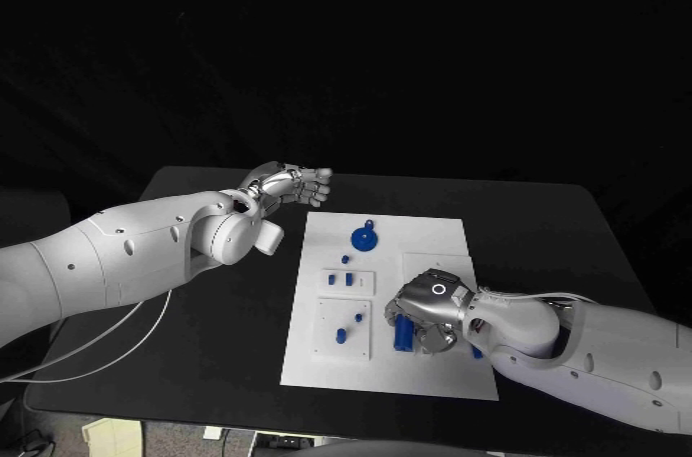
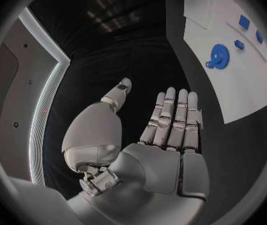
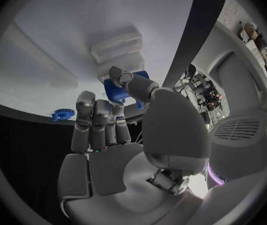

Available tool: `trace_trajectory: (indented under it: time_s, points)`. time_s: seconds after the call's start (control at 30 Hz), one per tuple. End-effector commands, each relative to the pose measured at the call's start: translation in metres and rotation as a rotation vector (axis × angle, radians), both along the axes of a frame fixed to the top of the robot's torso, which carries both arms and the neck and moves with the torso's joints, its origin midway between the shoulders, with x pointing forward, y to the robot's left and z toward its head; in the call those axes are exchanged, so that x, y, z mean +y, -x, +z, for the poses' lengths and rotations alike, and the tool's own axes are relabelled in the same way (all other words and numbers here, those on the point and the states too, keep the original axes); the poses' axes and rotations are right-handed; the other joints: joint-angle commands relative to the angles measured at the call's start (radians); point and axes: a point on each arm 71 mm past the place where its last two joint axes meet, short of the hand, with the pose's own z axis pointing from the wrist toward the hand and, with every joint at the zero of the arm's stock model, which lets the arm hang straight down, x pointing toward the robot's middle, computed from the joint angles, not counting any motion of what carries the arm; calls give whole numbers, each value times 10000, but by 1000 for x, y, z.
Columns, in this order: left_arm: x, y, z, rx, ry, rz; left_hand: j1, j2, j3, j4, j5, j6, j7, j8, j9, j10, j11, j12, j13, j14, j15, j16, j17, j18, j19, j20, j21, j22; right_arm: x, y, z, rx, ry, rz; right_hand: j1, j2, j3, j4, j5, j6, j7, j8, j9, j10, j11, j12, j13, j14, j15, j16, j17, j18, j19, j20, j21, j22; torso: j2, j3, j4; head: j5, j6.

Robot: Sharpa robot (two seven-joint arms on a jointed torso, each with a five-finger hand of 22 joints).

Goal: Assemble the parts on the task board

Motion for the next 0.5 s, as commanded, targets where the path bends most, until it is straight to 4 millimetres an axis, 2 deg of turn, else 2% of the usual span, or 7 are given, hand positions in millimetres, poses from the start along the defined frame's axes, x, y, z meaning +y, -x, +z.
trace_trajectory:
  time_s: [0.03,0.2,0.27,0.5]
  points:
    - [-3,0,1,-41,31,-179,3,77,-72,-17,-27,-19,35,55,-15,-46,18,2,-8,45,40,-47,16,172,-67,13,-40,16,0,3,-3,217,22,139,-18,20,66,5,-55,623,631,-49,-34,39,19,44,-23,34,29,10,-18,85,59,23,12,42,0,-1,-2,-7,10]
    - [-3,0,1,-34,27,-187,3,76,-74,-19,-27,-26,37,51,-18,-48,18,1,-8,44,39,-48,16,172,-67,13,-42,18,-1,2,-3,292,83,81,5,-14,93,-20,-54,289,625,-306,-164,-73,24,85,-76,-21,47,-27,-23,85,-13,39,-33,33,1,-5,-4,-10,3]
    - [-3,0,1,-35,24,-180,3,76,-75,-20,-27,-28,38,51,-18,-48,18,1,-8,45,39,-48,17,172,-67,13,-43,19,0,2,-3,299,65,124,37,-17,88,-24,-56,-77,539,-519,-255,-140,-21,123,-95,-58,34,-40,-18,85,-47,48,-49,33,1,-5,-5,-11,7]
    - [-3,0,1,-20,27,-201,0,77,-78,-20,-27,-37,41,47,-21,-50,19,0,-9,45,39,-50,17,172,-66,12,-45,21,-1,3,-3,367,-51,272,120,30,137,2,-56,39,525,-457,-226,-178,-54,152,-132,-71,5,-41,-13,85,-55,55,-51,35,5,-2,3,-18,-9]
